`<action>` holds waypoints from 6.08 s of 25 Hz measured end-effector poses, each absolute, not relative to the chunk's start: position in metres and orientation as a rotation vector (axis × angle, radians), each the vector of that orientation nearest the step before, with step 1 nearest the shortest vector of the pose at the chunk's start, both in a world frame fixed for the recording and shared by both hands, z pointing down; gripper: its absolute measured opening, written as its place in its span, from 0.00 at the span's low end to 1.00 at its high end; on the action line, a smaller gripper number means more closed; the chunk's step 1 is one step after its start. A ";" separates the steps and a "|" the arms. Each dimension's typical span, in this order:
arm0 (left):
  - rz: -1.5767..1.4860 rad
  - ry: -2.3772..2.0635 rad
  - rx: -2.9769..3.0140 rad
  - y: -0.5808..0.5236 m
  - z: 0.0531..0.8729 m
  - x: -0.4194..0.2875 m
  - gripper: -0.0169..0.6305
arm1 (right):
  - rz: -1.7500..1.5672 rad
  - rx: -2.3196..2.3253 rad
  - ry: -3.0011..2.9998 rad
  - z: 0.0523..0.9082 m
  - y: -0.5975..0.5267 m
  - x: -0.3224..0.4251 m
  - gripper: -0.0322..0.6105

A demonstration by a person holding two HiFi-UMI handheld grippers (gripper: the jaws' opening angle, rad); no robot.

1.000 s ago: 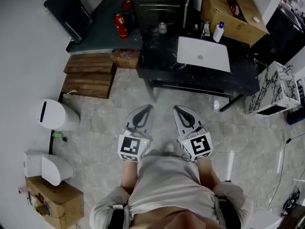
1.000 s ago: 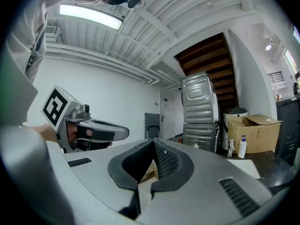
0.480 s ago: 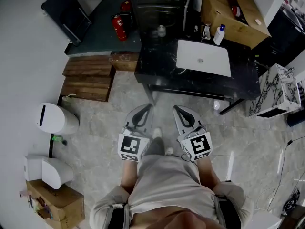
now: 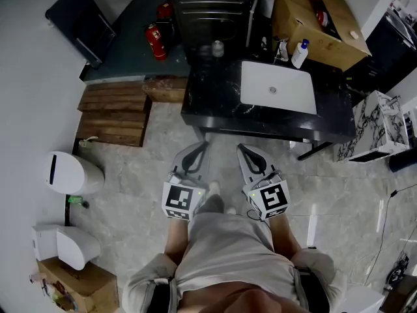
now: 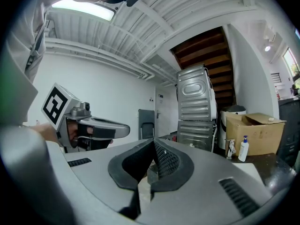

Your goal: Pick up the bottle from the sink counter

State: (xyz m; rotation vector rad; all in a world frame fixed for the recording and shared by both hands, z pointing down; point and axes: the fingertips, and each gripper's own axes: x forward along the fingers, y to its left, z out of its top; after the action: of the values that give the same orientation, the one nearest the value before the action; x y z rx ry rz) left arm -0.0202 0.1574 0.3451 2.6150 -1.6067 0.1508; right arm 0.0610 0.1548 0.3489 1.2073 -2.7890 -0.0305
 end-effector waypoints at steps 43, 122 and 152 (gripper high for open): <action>0.127 -1.450 2.658 -0.024 0.366 -0.084 0.03 | -0.009 1.319 -2.657 0.364 -0.018 -0.002 0.04; 0.448 -1.212 2.550 -0.328 0.522 -0.056 0.03 | 0.329 1.254 -2.487 0.496 -0.316 -0.005 0.04; 0.598 -1.236 2.495 -0.385 0.587 -0.059 0.08 | 0.430 1.194 -2.479 0.554 -0.361 -0.015 0.04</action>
State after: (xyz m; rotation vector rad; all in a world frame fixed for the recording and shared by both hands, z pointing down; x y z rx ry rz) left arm -0.0594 -0.3847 0.5873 2.4949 -1.2356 0.5978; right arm -0.0153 -0.3611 0.5540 1.1937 -2.4791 0.4298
